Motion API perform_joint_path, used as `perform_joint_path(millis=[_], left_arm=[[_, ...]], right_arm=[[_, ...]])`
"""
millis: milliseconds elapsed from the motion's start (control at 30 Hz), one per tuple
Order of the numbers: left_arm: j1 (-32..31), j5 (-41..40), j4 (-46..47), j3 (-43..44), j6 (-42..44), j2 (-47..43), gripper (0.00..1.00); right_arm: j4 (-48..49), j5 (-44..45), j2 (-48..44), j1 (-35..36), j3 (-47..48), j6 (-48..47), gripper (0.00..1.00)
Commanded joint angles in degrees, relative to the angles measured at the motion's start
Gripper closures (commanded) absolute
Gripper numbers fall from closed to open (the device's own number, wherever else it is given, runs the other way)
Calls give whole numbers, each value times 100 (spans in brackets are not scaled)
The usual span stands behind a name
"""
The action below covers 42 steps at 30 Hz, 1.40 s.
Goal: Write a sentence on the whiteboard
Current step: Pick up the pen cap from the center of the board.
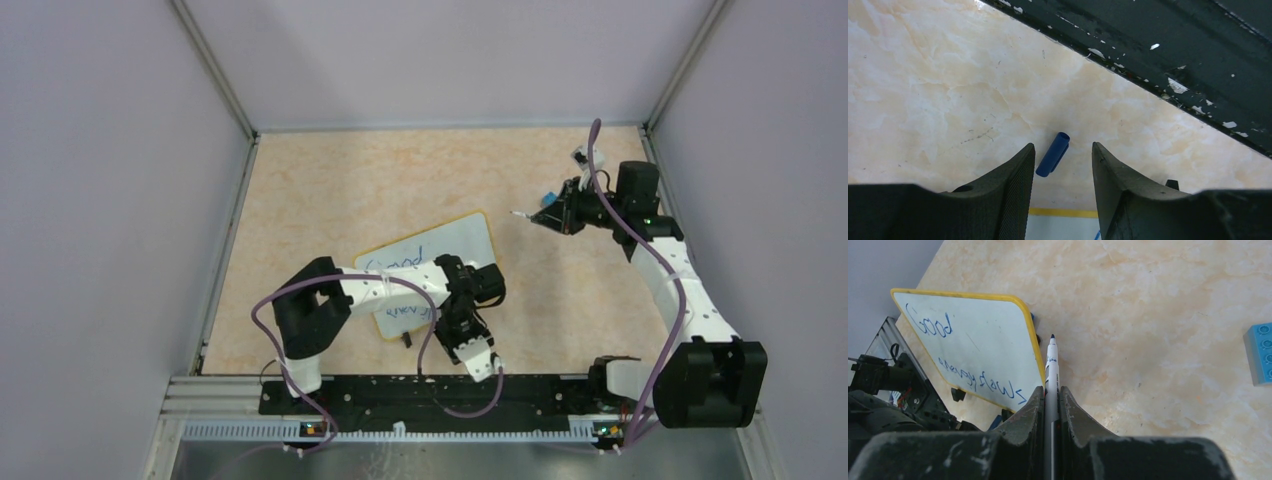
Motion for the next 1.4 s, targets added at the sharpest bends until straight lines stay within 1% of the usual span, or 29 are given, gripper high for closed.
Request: perform_joint_path(millis=[0, 200, 433, 567, 667, 800, 867, 1033, 1100, 1167, 1233, 1300, 1367], left_arm=[[1, -104, 163, -33, 388, 113, 49], [54, -604, 425, -328, 627, 184, 50], [121, -691, 732, -537, 602, 211, 53], [182, -609, 834, -484, 362, 256, 60], [252, -427, 823, -386, 42, 301, 67], [291, -175, 814, -266, -540, 325, 77], [306, -63, 837, -124, -961, 368, 78], [390, 125, 743, 198, -1896, 600, 78], [405, 126, 750, 197, -2077, 617, 74], [404, 61, 822, 110, -2180, 592, 66], [413, 19, 913, -9, -2232, 550, 61], [413, 1, 982, -104, -2290, 516, 60], [414, 36, 1037, -178, -2357, 469, 63]], right_arm=[[160, -119, -159, -26, 11, -88, 100], [151, -149, -150, -26, 2, -93, 100], [163, -180, -88, -26, 15, -97, 100], [149, -171, -78, -21, 0, -109, 100], [141, -179, -79, -21, -3, -117, 100], [135, -178, -77, -27, -5, -120, 100], [129, -180, -75, -24, -7, -120, 100], [118, -197, -69, -23, -3, -119, 100], [104, -198, -78, -21, -6, -120, 100], [95, -195, -83, -21, -4, -117, 100], [93, -195, -88, -28, 5, -116, 100], [91, -211, -92, -24, 5, -117, 100], [91, -205, -97, -21, 6, -115, 100]])
